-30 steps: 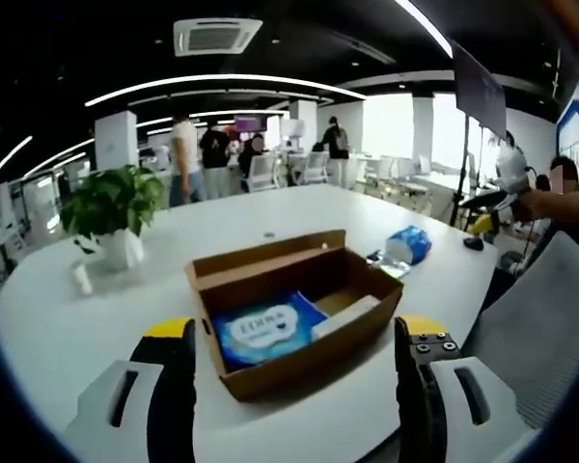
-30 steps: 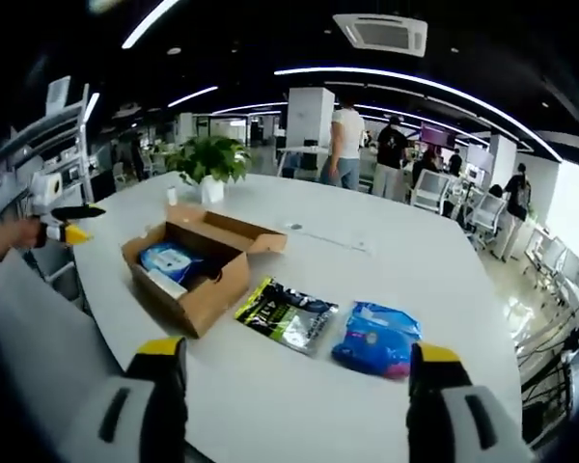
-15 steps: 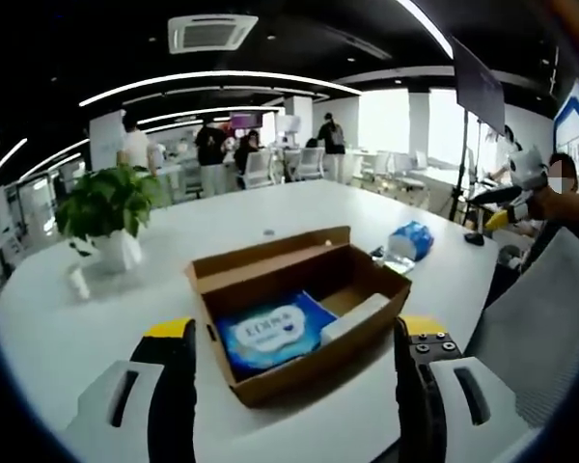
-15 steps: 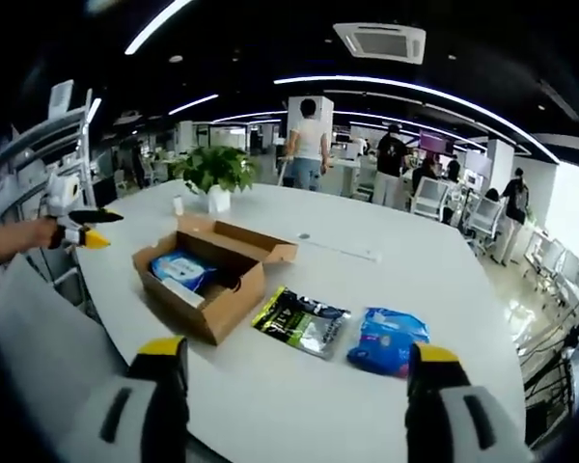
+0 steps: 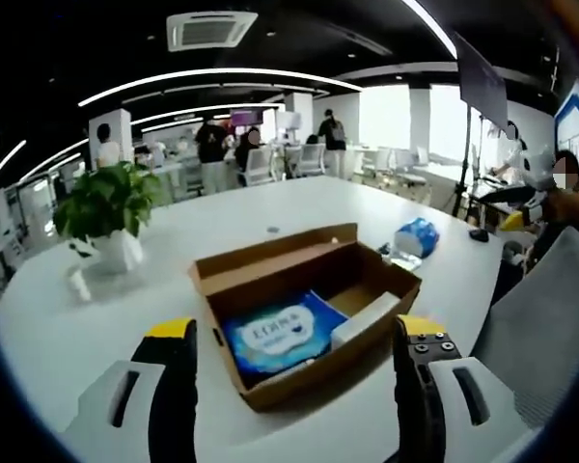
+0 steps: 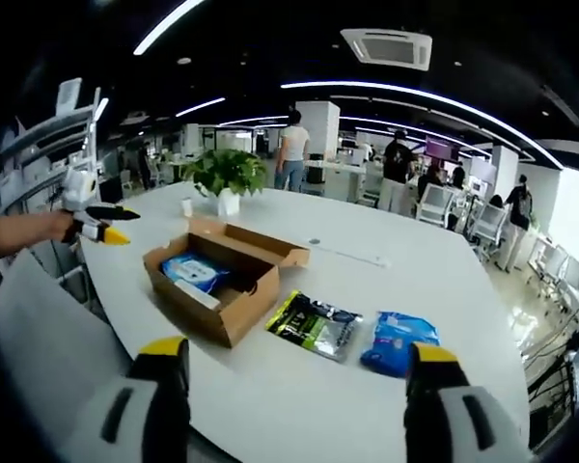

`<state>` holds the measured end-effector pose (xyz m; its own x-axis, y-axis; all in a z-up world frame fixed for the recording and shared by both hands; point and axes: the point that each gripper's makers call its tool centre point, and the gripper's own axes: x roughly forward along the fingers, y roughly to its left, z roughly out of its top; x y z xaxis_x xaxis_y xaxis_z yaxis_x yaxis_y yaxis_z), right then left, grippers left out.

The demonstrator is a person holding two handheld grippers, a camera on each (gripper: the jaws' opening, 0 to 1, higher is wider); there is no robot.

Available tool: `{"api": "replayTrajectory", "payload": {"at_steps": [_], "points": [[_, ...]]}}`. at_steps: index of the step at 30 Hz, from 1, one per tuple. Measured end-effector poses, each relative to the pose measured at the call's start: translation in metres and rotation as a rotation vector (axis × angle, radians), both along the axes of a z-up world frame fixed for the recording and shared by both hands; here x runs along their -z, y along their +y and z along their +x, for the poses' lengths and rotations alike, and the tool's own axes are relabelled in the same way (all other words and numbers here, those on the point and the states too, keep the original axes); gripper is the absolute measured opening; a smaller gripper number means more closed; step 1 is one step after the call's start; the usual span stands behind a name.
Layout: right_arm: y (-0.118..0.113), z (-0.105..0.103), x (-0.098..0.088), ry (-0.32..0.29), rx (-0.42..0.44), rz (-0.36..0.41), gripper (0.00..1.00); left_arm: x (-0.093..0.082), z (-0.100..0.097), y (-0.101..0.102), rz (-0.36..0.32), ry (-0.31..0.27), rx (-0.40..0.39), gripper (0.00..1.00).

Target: Operate the shoe box by opening the lid, removing the specified soft item, and placing it in the target area until the item is outside and the box remains undamaged.

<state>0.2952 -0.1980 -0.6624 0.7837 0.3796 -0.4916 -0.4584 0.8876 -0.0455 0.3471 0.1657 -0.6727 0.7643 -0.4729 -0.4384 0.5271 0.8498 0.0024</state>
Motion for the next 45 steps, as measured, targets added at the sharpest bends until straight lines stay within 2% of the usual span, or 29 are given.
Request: {"api": "replayTrajectory", "payload": {"at_steps": [9,23,33,37,39,45], "points": [[0.012,-0.013,0.002,0.001,-0.017,0.002,0.93,0.006,0.013,0.002,0.033,0.017,0.023,0.83],[0.023,-0.025,0.003,0.001,-0.052,-0.015,0.92,0.024,0.038,0.001,0.133,0.060,0.076,0.79],[0.027,-0.025,0.001,0.012,-0.066,-0.002,0.92,0.042,0.044,0.021,0.129,0.128,-0.032,0.72],[0.032,-0.022,-0.001,0.012,-0.081,-0.004,0.92,0.058,0.039,0.035,0.113,0.220,-0.117,0.58],[0.036,-0.020,-0.004,-0.004,-0.093,0.001,0.91,0.062,0.038,0.039,0.103,0.241,-0.141,0.51],[0.052,-0.011,-0.007,-0.006,-0.130,0.030,0.89,0.078,0.032,0.050,0.064,0.307,-0.212,0.40]]}}
